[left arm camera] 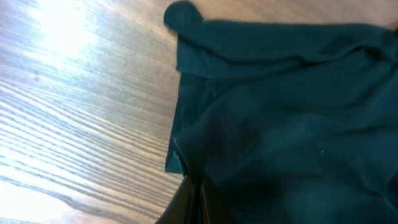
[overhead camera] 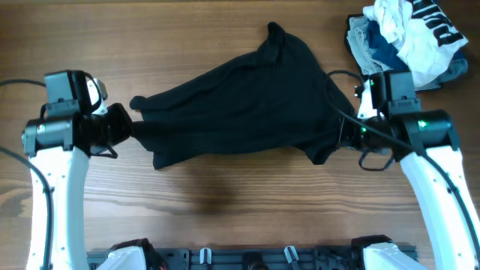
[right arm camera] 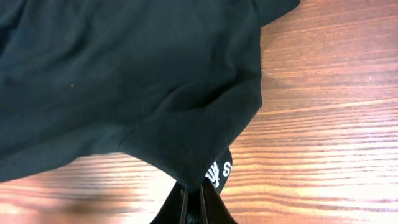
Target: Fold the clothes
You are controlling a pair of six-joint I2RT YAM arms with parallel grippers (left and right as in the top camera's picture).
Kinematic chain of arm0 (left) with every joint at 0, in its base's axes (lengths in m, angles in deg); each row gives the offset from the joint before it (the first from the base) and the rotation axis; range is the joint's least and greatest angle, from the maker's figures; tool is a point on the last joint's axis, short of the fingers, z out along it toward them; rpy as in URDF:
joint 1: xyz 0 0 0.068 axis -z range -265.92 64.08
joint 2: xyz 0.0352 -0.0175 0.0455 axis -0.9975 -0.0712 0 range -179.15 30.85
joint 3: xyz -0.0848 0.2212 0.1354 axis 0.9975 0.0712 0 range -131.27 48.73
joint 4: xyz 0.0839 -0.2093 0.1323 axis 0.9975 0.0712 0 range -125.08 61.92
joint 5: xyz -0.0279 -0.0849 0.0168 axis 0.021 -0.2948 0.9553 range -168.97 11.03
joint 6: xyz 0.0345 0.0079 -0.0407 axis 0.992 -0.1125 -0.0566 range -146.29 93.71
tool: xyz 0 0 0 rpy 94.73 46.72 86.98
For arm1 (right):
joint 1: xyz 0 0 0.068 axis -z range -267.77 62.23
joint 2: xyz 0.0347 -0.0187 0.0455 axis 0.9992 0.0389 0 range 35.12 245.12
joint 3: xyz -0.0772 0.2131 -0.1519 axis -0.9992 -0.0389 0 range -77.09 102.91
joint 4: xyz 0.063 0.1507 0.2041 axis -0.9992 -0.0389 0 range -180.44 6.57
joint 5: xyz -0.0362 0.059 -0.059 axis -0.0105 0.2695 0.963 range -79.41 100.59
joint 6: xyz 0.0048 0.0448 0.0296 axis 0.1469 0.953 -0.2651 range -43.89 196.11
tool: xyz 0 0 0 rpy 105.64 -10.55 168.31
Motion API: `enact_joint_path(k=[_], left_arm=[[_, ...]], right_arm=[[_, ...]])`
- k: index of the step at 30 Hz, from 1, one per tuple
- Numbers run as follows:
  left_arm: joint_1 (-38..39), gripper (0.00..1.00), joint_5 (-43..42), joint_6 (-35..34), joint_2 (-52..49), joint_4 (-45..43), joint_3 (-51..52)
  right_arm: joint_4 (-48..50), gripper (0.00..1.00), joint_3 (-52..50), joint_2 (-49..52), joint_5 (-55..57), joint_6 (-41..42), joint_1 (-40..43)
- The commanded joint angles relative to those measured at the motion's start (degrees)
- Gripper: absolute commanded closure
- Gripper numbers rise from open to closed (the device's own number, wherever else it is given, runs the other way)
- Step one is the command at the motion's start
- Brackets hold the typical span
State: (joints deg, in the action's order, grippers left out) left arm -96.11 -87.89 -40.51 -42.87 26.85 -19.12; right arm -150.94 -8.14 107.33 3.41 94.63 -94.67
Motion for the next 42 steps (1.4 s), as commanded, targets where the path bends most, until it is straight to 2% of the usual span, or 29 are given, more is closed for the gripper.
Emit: enact_joint_path(k=[1,10,23,30,38,39,40,42], left_arm=[[-0.13,0.96,-0.70,0.48,-3.58,0.72,-0.72],[0.39,0.96,-0.68,0.50,-9.35,-3.08,-0.72],[3.93,0.96,-0.63,0.28,-23.17,-19.02,-0.72],[3.93,0.96,-0.61,0.07,-29.31,-23.93,-0.72],[3.93,0.96,-0.44,0.09,-31.04,-24.68,-0.72],[3.93,0.96,-0.44,0.09,-31.04,-24.63,-0.72],[3.93,0.91,-0.46,0.09,-31.04,-24.44,-0.72],[3.93,0.71,-0.46,0.09,-31.04,-23.71,-0.74]], right_arm=[[2.54,0.96,1.07,2.97,0.74,-1.88,0.35],[22.34,0.96,1.09,12.11,-3.61,-4.63,0.35],[45.11,0.96,1.25,25.77,-4.28,-5.14,0.35],[49.20,0.96,1.25,29.73,-4.50,-6.56,0.33],[50.88,0.96,1.22,32.06,-5.57,-6.88,0.33],[50.88,0.92,1.22,32.06,-5.79,-7.23,0.33],[50.84,0.73,1.25,32.04,-6.40,-8.07,0.33],[50.40,0.28,1.25,31.78,-7.52,-8.09,0.33]])
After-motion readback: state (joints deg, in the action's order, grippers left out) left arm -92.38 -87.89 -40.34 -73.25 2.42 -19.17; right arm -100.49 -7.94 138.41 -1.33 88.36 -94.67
